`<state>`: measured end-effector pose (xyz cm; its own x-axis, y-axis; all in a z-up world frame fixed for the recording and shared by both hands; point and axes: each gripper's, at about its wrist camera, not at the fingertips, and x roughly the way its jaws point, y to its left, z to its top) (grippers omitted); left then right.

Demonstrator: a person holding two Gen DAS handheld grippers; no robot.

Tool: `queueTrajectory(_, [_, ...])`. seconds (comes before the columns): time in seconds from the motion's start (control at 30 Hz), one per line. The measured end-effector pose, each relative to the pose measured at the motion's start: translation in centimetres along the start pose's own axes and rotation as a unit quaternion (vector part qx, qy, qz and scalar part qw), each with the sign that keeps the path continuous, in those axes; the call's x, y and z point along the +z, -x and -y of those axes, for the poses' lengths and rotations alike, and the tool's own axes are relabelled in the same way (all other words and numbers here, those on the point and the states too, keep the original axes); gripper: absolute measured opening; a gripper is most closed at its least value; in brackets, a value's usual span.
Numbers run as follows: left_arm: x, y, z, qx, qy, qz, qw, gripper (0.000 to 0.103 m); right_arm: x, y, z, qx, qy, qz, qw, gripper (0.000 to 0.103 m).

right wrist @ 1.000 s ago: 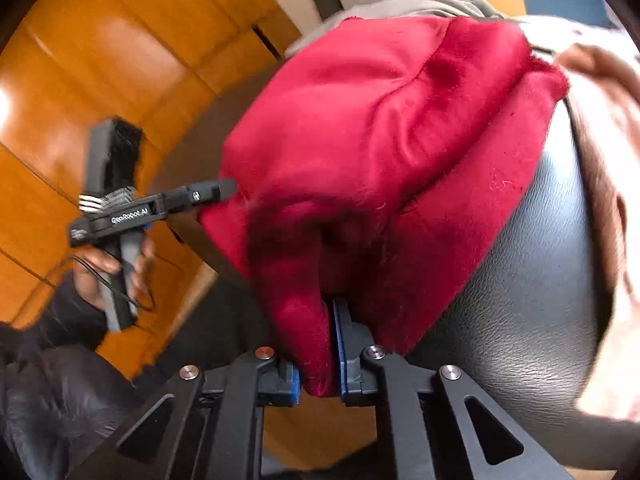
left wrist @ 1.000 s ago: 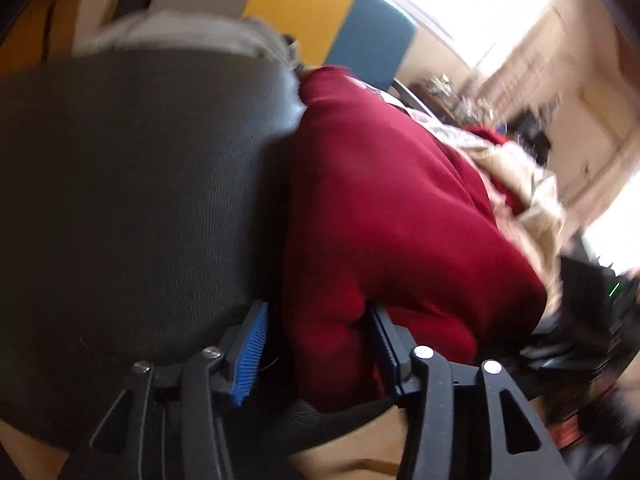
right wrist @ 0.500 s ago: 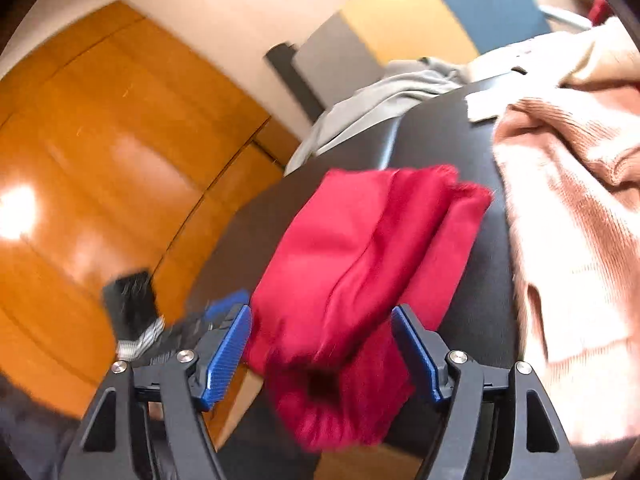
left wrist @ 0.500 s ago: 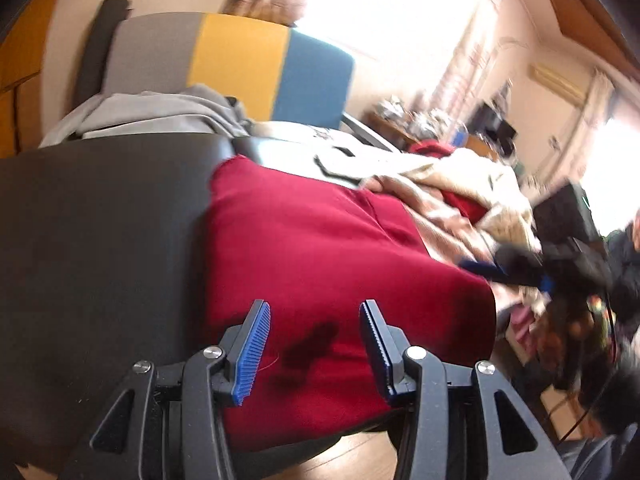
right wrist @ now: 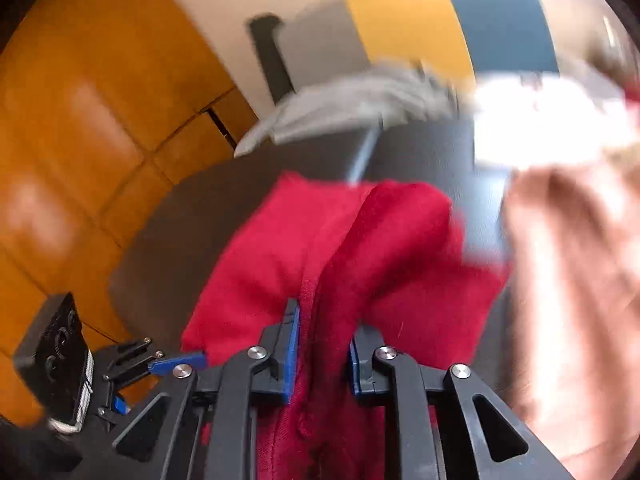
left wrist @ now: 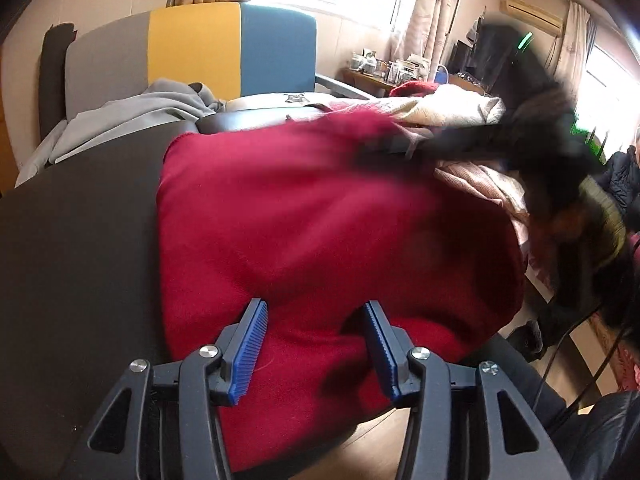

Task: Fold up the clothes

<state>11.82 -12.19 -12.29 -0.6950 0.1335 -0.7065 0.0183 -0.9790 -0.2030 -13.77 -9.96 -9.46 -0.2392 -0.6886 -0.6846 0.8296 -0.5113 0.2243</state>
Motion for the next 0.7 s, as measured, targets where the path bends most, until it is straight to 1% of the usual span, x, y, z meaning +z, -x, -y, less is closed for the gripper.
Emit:
queueTrajectory(0.03, [0.0, -0.1, -0.1, -0.017, 0.01, -0.003, 0.9998, 0.05, 0.5, 0.9, -0.9, -0.034, 0.04, 0.01, 0.999, 0.019])
queueTrajectory(0.07, [-0.2, -0.5, -0.3, -0.032, 0.021, -0.013, 0.9992, 0.05, 0.2, 0.5, -0.9, -0.065, 0.06, 0.002, 0.996, 0.019])
queueTrajectory(0.1, [-0.3, -0.8, -0.1, -0.033, 0.019, -0.019, 0.9991, 0.049, -0.3, -0.4, -0.5, -0.096, 0.073, -0.014, 0.993, 0.019])
queueTrajectory(0.13, [-0.4, -0.9, 0.2, -0.031, 0.012, -0.022, 0.9992, 0.049, -1.3, -1.9, 0.9, -0.096, 0.051, -0.036, 0.993, 0.019])
queueTrajectory(0.17, [-0.5, -1.0, 0.4, -0.028, 0.005, -0.025, 0.9993, 0.048, -2.5, -3.5, 2.6, -0.085, 0.016, -0.059, 0.994, 0.02])
queueTrajectory(0.2, [-0.5, -1.0, 0.7, -0.024, -0.001, -0.029, 0.9993, 0.048, -3.5, -4.0, 5.0, -0.034, -0.06, -0.048, 0.996, 0.02])
queueTrajectory(0.23, [-0.1, -0.6, 0.8, -0.035, 0.004, -0.023, 0.9991, 0.048, -4.5, -4.0, 7.7, 0.033, -0.149, -0.024, 0.988, 0.02])
queueTrajectory(0.27, [0.4, -0.1, 0.7, -0.05, 0.013, -0.015, 0.9986, 0.047, -5.2, -4.2, 9.2, 0.077, -0.197, -0.01, 0.977, 0.02])
queueTrajectory(0.3, [0.8, 0.4, 0.7, -0.065, 0.021, -0.007, 0.9976, 0.047, -5.9, -4.4, 10.3, 0.113, -0.229, 0.001, 0.967, 0.02])
queueTrajectory(0.37, [2.1, 1.0, 1.0, -0.079, 0.02, 0.016, 0.9965, 0.047, -7.3, -4.9, 12.5, 0.183, -0.293, 0.021, 0.938, 0.02])
queueTrajectory(0.4, [3.0, 1.1, 1.3, -0.082, 0.012, 0.027, 0.9962, 0.047, -7.5, -5.1, 13.0, 0.204, -0.306, 0.02, 0.93, 0.019])
queueTrajectory(0.47, [4.7, 0.5, 2.7, -0.084, -0.017, 0.035, 0.9957, 0.047, -7.4, -5.6, 13.6, 0.231, -0.316, 0.011, 0.92, 0.019])
queueTrajectory(0.5, [5.2, -0.4, 3.8, -0.089, -0.034, 0.029, 0.995, 0.047, -7.1, -5.9, 13.8, 0.238, -0.317, 0.003, 0.918, 0.019])
queueTrajectory(0.57, [6.1, -2.3, 6.1, -0.102, -0.07, 0.011, 0.9923, 0.047, -6.6, -6.1, 13.6, 0.24, -0.305, -0.015, 0.922, 0.019])
queueTrajectory(0.6, [6.5, -3.6, 7.0, -0.109, -0.086, -0.006, 0.9903, 0.047, -6.6, -6.1, 13.8, 0.237, -0.297, -0.022, 0.925, 0.02])
queueTrajectory(0.63, [6.4, -5.2, 8.1, -0.115, -0.104, -0.033, 0.9874, 0.047, -6.3, -5.8, 13.9, 0.232, -0.291, -0.029, 0.928, 0.021])
queueTrajectory(0.67, [5.9, -6.4, 9.0, -0.109, -0.121, -0.05, 0.9854, 0.047, -5.9, -5.4, 13.8, 0.225, -0.283, -0.032, 0.932, 0.028])
queueTrajectory(0.7, [5.5, -7.5, 9.8, -0.1, -0.137, -0.063, 0.9835, 0.047, -5.1, -4.7, 13.5, 0.208, -0.266, -0.028, 0.941, 0.033])
